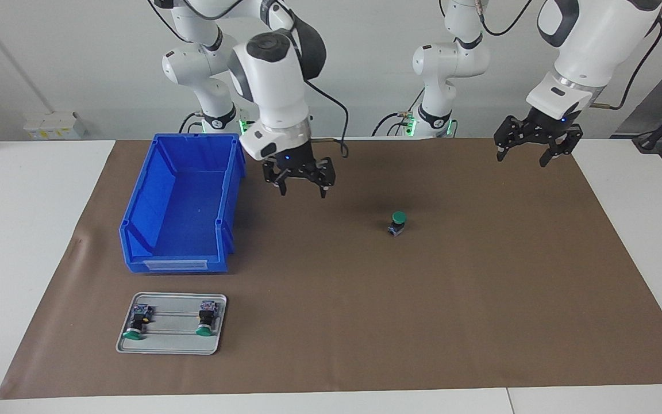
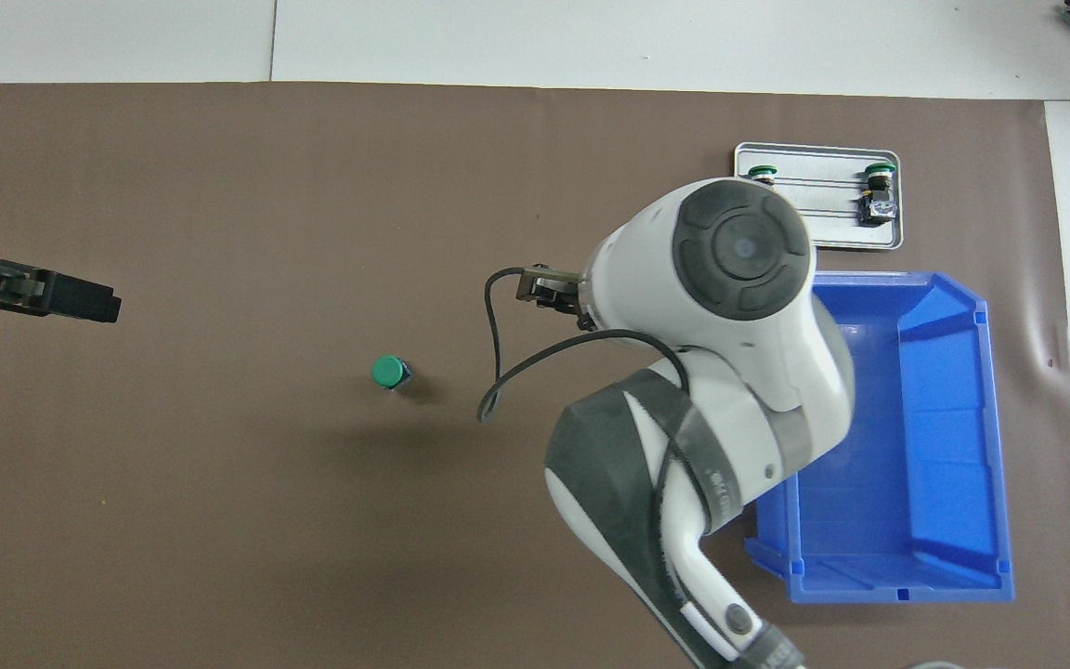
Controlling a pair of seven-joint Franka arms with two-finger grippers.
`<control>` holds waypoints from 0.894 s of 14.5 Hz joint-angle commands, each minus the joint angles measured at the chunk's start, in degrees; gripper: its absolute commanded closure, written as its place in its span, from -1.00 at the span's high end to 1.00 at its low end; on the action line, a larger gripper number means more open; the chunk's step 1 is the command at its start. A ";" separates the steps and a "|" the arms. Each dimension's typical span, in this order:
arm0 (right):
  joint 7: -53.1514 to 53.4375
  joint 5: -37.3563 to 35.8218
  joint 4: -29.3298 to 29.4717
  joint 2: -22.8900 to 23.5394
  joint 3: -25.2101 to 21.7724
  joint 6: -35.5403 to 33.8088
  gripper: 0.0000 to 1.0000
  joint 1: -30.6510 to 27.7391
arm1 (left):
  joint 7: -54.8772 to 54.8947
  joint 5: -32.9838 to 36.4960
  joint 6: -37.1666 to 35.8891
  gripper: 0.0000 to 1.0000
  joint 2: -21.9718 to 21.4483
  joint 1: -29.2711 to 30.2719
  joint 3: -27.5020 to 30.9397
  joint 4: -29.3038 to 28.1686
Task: Place and press button with both arms
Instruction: 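Withdraw the left gripper while the right gripper reaches the button, then grasp the green button with the right gripper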
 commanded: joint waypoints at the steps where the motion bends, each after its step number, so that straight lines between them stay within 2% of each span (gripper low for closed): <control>1: 4.08 1.19 3.06 4.82 -0.49 3.84 1.00 4.53 | -0.42 1.17 -6.76 1.00 4.99 0.88 -0.67 9.84; 3: 6.54 1.28 3.33 7.89 -0.49 8.23 1.00 8.57 | -0.42 1.17 -9.41 1.00 5.61 1.58 -0.67 11.71; 5: 10.39 1.11 4.81 11.66 -0.58 10.01 1.00 10.77 | -0.42 1.25 -9.85 1.00 3.60 1.85 -0.76 10.05; 7: 18.29 -1.43 12.87 18.85 -0.67 9.84 1.00 12.54 | -0.77 1.25 -9.51 1.00 2.63 1.85 -0.76 7.94; 8: 20.50 -3.27 14.48 20.63 -0.49 10.10 1.00 12.54 | -0.77 1.25 -9.42 1.00 2.45 1.85 -0.76 7.24; 11: 29.27 -2.59 14.76 21.44 -0.40 14.39 1.00 12.37 | -0.77 2.40 -9.15 1.00 1.93 1.85 -0.76 6.44; 13: 31.33 -2.94 14.67 23.28 -0.40 15.55 1.00 13.24 | -0.86 2.40 -8.37 1.00 1.66 1.94 -0.76 5.74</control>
